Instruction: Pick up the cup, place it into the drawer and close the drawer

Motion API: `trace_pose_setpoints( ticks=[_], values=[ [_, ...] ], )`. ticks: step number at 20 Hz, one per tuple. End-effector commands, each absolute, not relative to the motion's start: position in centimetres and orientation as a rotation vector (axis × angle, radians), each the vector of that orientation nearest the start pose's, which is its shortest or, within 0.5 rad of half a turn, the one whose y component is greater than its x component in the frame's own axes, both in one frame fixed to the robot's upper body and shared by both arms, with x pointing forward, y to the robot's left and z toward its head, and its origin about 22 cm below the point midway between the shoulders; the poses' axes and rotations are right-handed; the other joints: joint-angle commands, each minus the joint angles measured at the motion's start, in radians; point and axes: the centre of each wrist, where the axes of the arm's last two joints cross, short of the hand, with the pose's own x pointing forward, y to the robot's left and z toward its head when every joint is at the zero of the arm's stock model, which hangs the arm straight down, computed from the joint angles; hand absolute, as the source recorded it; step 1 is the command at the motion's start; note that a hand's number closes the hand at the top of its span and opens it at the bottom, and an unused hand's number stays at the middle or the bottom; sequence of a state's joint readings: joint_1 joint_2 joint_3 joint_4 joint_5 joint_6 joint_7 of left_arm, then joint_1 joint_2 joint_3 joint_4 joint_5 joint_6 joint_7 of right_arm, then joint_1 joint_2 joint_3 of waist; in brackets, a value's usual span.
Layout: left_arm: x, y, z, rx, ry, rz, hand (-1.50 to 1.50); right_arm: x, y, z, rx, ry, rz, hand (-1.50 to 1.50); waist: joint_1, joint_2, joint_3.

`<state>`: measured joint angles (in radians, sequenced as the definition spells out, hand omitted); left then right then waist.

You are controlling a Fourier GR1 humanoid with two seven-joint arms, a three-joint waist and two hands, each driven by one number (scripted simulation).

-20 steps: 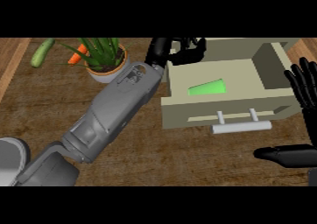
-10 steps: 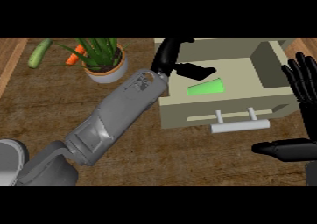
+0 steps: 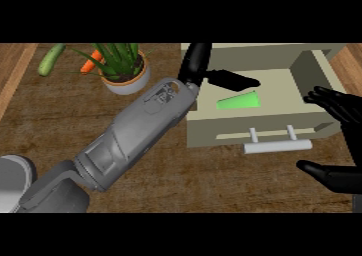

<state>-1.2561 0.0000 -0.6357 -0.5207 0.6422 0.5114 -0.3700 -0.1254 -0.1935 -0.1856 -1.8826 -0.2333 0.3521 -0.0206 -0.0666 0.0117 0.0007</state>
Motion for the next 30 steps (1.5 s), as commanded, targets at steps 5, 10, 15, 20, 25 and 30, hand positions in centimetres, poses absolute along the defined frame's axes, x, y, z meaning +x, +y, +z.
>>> trace_pose_setpoints(
  ticks=[5, 10, 15, 20, 25, 30],
  values=[
    [40.9, -0.4, 13.8, -0.116, -1.964, -0.248, -1.5, 22.7, -30.4, 14.0, 0.104, -1.988, 0.569, 1.5, 0.044, -0.012, -0.001],
    [42.6, 3.6, 16.1, -0.139, -1.951, -0.169, -1.5, 21.2, -29.8, 14.3, -0.011, -1.921, 0.674, 1.5, 0.064, -0.017, -0.001],
    [42.1, 6.4, 15.6, -0.137, -1.943, -0.119, -1.5, 21.7, -27.2, 14.1, -0.133, -1.883, 0.721, 1.5, 0.082, -0.018, -0.001],
    [40.6, 10.7, 15.2, -0.142, -1.921, -0.108, -1.5, 23.4, -27.4, 12.2, -0.253, -1.843, 0.729, 1.5, 0.101, -0.02, -0.001],
    [40.0, 15.3, 13.6, -0.149, -1.917, -0.04, -1.5, 24.9, -23.0, 11.4, -0.325, -1.845, 0.87, 1.5, 0.096, -0.015, -0.001],
    [39.0, 18.3, 14.6, -0.147, -1.911, -0.026, -1.5, 26.1, -24.7, 7.2, -0.478, -1.708, 1.135, 1.5, 0.105, -0.014, 0.0]
  ],
)
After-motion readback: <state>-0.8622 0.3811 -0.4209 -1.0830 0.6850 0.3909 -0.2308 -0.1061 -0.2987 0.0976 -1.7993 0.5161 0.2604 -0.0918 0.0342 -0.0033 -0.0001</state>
